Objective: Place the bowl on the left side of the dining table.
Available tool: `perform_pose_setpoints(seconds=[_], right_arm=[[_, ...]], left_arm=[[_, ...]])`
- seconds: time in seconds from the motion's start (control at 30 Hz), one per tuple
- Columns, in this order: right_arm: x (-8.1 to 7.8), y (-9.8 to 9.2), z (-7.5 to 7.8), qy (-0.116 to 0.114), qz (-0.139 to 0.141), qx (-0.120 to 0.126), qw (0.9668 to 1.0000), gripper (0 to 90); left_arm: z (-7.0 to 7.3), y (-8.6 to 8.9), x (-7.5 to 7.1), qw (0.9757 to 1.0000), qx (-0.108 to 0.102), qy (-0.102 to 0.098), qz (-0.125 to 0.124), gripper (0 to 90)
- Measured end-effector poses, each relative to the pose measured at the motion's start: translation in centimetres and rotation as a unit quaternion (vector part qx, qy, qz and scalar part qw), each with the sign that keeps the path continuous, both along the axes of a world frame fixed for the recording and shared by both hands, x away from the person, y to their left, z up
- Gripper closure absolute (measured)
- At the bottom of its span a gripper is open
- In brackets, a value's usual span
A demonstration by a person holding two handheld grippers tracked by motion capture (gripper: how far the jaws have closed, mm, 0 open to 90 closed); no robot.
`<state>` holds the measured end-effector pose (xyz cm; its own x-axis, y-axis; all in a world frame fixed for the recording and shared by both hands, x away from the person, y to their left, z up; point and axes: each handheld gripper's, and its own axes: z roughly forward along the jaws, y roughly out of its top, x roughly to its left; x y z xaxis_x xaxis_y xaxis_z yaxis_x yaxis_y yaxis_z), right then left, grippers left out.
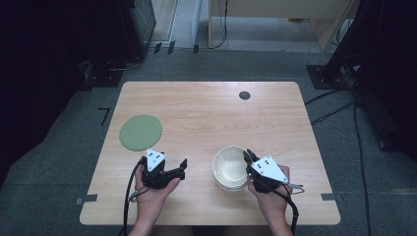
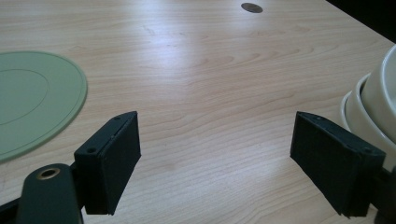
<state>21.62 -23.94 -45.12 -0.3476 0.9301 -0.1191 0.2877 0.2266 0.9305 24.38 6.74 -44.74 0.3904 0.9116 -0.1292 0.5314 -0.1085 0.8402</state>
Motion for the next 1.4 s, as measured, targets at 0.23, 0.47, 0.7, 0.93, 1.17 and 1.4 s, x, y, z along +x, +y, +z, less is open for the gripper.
perform_pose_setpoints(seconds=[0.23, 0.47, 0.7, 0.93, 1.17, 1.4], right_arm=[[0.5, 0.2, 1.2, 0.111, -0.04, 0.03, 0.9925, 80.0], [0.8, 0.8, 1.4, 0.151, -0.063, 0.021, 0.9864, 83.9], [0.8, 0.5, 1.0, 0.131, -0.052, 0.024, 0.9897, 84.7], [0.1, 0.5, 0.8, 0.067, -0.047, 0.016, 0.9965, 84.8], [-0.3, 0.5, 1.5, 0.028, -0.048, 0.01, 0.9984, 84.8], [-0.7, 0.6, 2.1, 0.001, -0.047, 0.007, 0.9989, 84.7]], left_arm=[[0.0, -0.3, 0.0, 1.0, 0.0, 0.001, -0.004, 16.2], [0.1, -0.6, -0.2, 1.0, 0.002, 0.001, -0.008, 16.2], [0.3, -1.1, -0.2, 0.9998, -0.008, 0.001, -0.017, 16.4], [0.7, -1.8, -0.3, 0.9993, -0.018, -0.001, -0.031, 16.4], [1.7, -2.7, -0.6, 0.9979, -0.04, -0.011, -0.049, 16.3], [3.1, -3.9, -0.9, 0.9956, -0.064, -0.018, -0.066, 16.3]])
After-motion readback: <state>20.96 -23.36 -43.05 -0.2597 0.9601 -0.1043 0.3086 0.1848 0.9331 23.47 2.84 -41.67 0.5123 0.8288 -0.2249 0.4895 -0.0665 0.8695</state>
